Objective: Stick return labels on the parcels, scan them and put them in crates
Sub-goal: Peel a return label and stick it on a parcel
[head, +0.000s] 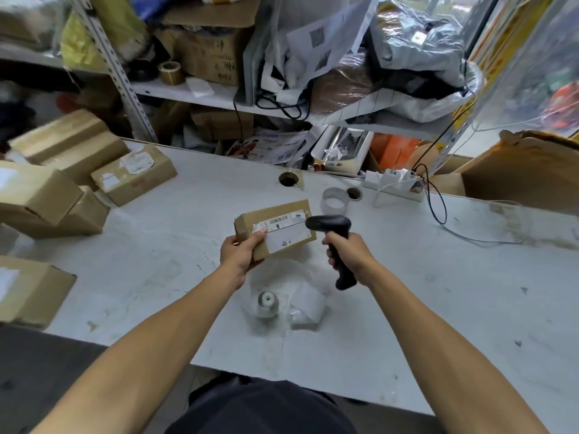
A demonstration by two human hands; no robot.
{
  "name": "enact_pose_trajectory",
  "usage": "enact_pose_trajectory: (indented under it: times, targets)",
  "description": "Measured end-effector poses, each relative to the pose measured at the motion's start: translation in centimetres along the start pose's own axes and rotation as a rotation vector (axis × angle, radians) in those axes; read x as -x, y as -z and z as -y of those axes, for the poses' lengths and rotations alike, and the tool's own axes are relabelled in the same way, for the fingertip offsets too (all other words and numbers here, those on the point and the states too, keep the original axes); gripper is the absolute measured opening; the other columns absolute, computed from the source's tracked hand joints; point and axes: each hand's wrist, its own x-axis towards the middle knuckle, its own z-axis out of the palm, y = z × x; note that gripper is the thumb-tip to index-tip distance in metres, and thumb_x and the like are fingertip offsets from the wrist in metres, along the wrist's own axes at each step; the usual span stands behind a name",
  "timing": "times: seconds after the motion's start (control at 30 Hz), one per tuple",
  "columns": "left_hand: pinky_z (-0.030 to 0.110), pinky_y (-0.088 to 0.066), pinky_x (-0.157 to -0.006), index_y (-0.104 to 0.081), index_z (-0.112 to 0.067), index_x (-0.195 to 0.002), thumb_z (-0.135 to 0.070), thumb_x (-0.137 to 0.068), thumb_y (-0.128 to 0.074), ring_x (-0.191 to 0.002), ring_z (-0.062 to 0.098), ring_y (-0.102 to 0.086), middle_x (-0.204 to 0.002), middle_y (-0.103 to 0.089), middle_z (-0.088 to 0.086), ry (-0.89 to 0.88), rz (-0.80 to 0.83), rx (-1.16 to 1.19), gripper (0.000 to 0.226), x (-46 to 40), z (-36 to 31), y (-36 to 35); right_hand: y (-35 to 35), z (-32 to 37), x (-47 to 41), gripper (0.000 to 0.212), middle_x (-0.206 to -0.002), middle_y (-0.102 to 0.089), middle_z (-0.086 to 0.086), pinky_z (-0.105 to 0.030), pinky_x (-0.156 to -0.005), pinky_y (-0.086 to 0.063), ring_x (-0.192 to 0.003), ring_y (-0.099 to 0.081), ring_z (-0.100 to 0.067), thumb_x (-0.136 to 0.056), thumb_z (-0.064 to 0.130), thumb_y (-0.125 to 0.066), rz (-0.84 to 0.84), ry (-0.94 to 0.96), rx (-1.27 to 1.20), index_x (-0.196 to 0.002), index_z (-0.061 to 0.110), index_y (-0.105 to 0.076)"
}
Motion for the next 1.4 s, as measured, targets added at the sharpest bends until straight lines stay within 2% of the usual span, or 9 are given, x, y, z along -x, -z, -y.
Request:
enact_pose_trajectory:
  times: [0.1, 0.2, 0.77, 0.93, 1.07, 1.2, 1.27, 1.33, 1.4]
  targets:
    - [0.044, -0.063, -0.080, -0.051, -0.007, -0.133, -0.031, -0.076, -0.089, -0.104, 0.025, -0.066, -0.123, -0.063, 0.011, 0.004, -0.021, 0.025, 0.072, -0.2, 0.0, 0.5, 0.0, 3.6, 0.8, 0.013, -0.064, -0.053, -0.007, -0.027, -0.051, -0.038, -0.051, -0.047, -0.018, -0.086, 0.016, -0.060, 0.112, 0.063, 0.103, -0.077, 0.010, -0.054]
    - [0.047, -0.062, -0.084, -0.051, -0.007, -0.133, -0.031, -0.076, -0.089, -0.105, 0.026, -0.066, -0.124, -0.063, 0.011, 0.004, -0.041, 0.039, 0.072, -0.4, 0.0, 1.1, -0.2, 5.5, 1.3, 0.012, -0.064, -0.053, -0.007, -0.026, -0.049, -0.037, -0.051, -0.047, -0.018, -0.086, 0.015, -0.060, 0.151, 0.090, 0.169, -0.076, 0.011, -0.054]
    - [0.048, -0.062, -0.082, -0.056, -0.007, -0.131, -0.033, -0.076, -0.088, -0.105, 0.026, -0.065, -0.121, -0.065, 0.012, 0.032, -0.125, 0.109, 0.069, -1.3, -0.3, 4.1, 0.0, 6.3, 1.0, 0.010, -0.068, -0.056, -0.009, -0.026, -0.050, -0.042, -0.054, -0.050, -0.017, -0.087, 0.015, -0.061, 0.187, 0.093, 0.267, -0.091, 0.006, -0.062]
    - [0.050, -0.057, -0.093, -0.057, -0.012, -0.118, -0.040, -0.086, -0.079, -0.102, 0.027, -0.063, -0.108, -0.066, 0.008, 0.061, -0.173, 0.106, 0.048, -1.5, -0.6, 5.0, 1.8, 2.3, -0.3, 0.017, -0.073, -0.070, -0.008, -0.027, -0.060, -0.050, -0.061, -0.065, -0.017, -0.087, 0.022, -0.063, 0.060, 0.011, 0.470, -0.095, 0.008, -0.066]
    - [0.043, -0.050, -0.104, -0.058, -0.016, -0.119, -0.052, -0.092, -0.066, -0.109, 0.029, -0.060, -0.111, -0.061, 0.007, 0.063, -0.263, -0.110, 0.046, -1.5, 0.1, 6.6, 2.7, -4.2, -0.8, 0.018, -0.082, -0.073, -0.007, -0.027, -0.063, -0.048, -0.072, -0.068, -0.018, -0.087, 0.027, -0.062, -0.027, -0.141, 0.607, -0.092, 0.011, -0.068]
    - [0.043, -0.054, -0.097, -0.067, -0.015, -0.122, -0.040, -0.096, -0.063, -0.104, 0.028, -0.063, -0.113, -0.067, 0.005, 0.033, -0.270, -0.254, 0.036, -1.6, 1.3, 8.1, 2.7, -8.4, -0.8, 0.029, -0.091, -0.068, -0.009, -0.032, -0.069, -0.052, -0.077, -0.064, -0.021, -0.089, 0.042, -0.060, -0.020, -0.225, 0.684, -0.089, 0.013, -0.064]
    - [0.044, -0.054, -0.096, -0.069, -0.018, -0.121, -0.038, -0.095, -0.063, -0.104, 0.027, -0.062, -0.115, -0.068, 0.003, 0.017, -0.268, -0.301, 0.033, -1.5, 2.0, 8.4, 2.7, -9.6, -0.8, 0.036, -0.099, -0.068, -0.009, -0.037, -0.081, -0.056, -0.083, -0.064, -0.020, -0.085, 0.049, -0.059, -0.024, -0.253, 0.732, -0.095, 0.015, -0.063]
    - [0.044, -0.053, -0.099, -0.069, -0.020, -0.118, -0.037, -0.096, -0.061, -0.102, 0.025, -0.059, -0.108, -0.066, -0.001, 0.010, -0.274, -0.302, 0.029, -1.5, 2.9, 8.5, 2.4, -10.6, -0.8, 0.065, -0.121, -0.062, -0.009, -0.042, -0.096, -0.051, -0.104, -0.060, -0.025, -0.074, 0.064, -0.064, -0.110, -0.227, 0.821, -0.118, 0.016, -0.058]
    - [0.045, -0.051, -0.099, -0.068, -0.020, -0.104, -0.037, -0.096, -0.059, -0.099, 0.025, -0.057, -0.098, -0.063, -0.002, 0.006, -0.299, -0.276, 0.021, -1.1, 3.7, 8.5, 1.3, -11.1, -0.3, 0.100, -0.137, -0.041, -0.010, -0.046, -0.107, -0.035, -0.127, -0.040, -0.032, -0.067, 0.069, -0.076, -0.313, -0.035, 0.898, -0.144, 0.017, -0.038]
